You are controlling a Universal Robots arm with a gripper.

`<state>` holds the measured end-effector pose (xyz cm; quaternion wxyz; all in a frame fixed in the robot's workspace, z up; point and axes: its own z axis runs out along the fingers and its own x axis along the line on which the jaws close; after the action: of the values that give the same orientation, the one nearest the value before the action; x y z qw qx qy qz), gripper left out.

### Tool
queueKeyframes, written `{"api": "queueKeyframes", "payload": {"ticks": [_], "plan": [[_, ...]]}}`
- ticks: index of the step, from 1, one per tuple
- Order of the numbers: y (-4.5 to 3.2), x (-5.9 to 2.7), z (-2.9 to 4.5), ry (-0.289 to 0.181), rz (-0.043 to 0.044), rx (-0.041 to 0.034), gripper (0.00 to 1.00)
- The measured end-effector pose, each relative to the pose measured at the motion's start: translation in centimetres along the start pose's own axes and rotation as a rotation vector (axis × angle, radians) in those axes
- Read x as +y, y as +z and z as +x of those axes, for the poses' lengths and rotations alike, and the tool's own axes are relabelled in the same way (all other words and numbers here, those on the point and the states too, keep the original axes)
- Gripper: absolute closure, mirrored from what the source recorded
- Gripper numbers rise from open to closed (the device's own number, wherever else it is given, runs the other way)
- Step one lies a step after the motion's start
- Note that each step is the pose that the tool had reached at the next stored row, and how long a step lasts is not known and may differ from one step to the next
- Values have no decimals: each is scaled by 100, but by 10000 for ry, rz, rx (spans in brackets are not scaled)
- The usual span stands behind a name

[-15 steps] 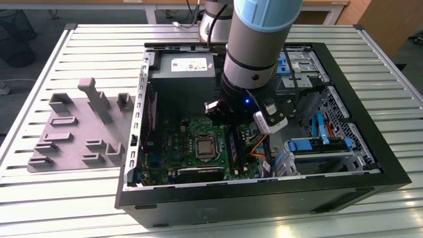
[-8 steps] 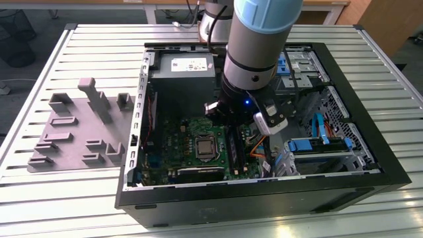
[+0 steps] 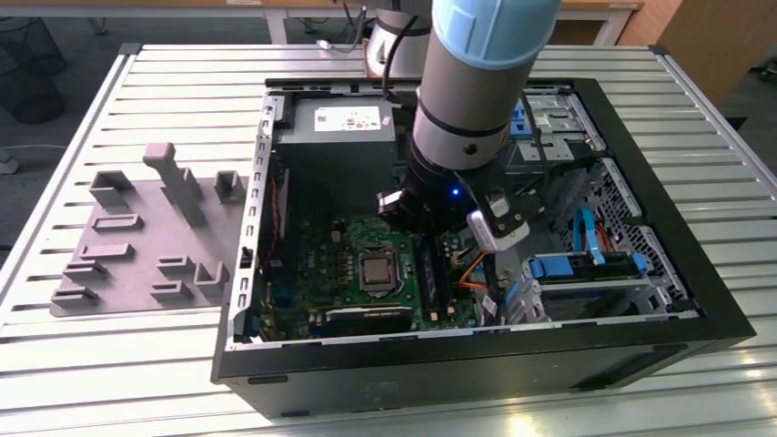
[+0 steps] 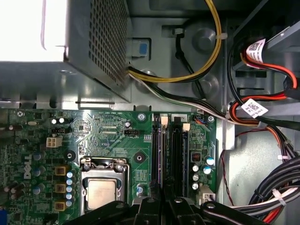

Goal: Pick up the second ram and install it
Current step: 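Insert the second ram into the second slot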

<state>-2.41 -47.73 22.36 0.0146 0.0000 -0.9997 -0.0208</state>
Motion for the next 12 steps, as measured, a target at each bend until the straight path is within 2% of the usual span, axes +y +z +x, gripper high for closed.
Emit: {"api": "queueKeyframes", "payload": {"ticks": [12], "plan": [[81, -9, -13, 0, 10, 1, 86]]}}
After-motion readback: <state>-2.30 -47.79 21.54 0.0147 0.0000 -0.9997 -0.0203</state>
